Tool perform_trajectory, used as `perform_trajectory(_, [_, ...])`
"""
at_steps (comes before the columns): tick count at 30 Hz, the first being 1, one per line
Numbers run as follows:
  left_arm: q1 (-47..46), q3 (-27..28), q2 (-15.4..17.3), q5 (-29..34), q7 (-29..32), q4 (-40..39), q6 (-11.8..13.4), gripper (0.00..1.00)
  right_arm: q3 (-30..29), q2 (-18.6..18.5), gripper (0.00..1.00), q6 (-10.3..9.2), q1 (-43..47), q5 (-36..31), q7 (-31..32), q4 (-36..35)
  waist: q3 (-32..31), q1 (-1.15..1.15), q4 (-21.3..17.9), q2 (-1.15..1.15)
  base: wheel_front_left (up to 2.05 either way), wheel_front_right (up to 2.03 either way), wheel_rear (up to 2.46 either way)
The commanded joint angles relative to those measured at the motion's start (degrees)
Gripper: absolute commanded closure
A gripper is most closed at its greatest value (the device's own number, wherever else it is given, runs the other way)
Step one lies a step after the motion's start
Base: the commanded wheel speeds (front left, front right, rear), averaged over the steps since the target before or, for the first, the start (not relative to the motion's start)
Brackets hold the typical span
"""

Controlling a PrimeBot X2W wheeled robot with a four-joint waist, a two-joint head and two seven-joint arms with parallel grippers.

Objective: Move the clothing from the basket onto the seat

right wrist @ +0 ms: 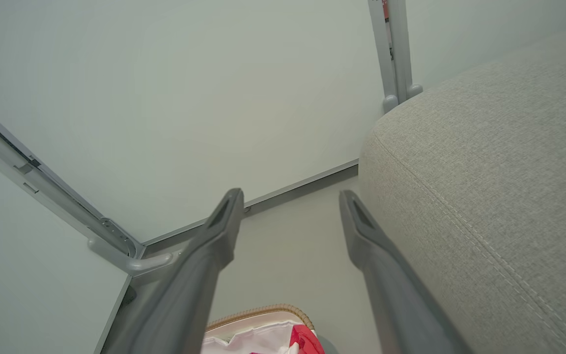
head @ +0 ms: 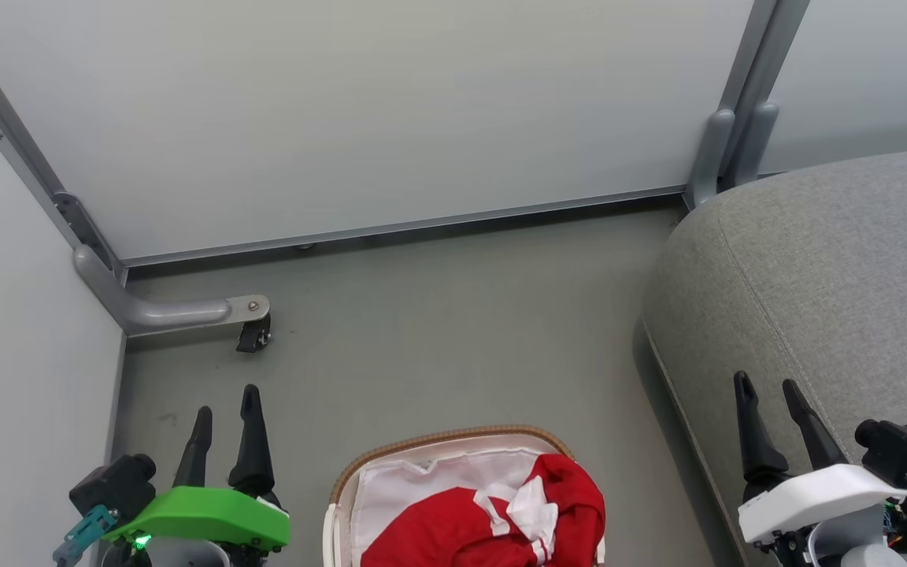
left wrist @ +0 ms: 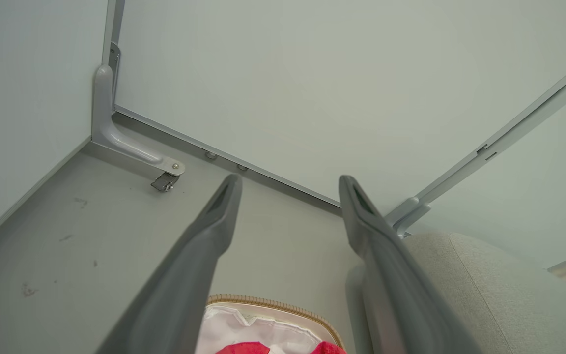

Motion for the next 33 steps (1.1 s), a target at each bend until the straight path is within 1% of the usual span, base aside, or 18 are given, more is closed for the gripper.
perform_trajectory(1, [0.03, -0.16, 0.42, 1.33, -0.44, -0.18, 0.25, 0.0, 0.15, -0.39, 0.0, 0.02, 0.11, -1.67, -0.54, -0.4, -0.03, 0.0, -0.01, 0.0, 0.0, 0.0, 0.0])
perform_trajectory(17, [0.73, -1.72, 0.5, 8.98, -2.69, 1.65, 1.15, 0.0, 1.26, -0.47, 0.0, 0.02, 1.28, -11.1, -2.71, 0.14, -0.26, 0.0, 0.22, 0.0, 0.0, 0.0, 0.0])
perform_trajectory(33, [1.37, -3.11, 0.56, 14.84, -4.53, 3.61, 1.75, 0.0, 1.63, -0.56, 0.0, 0.03, 2.36, -18.82, -4.68, -0.05, -0.46, 0.0, 0.66, 0.0, 0.0, 0.0, 0.0])
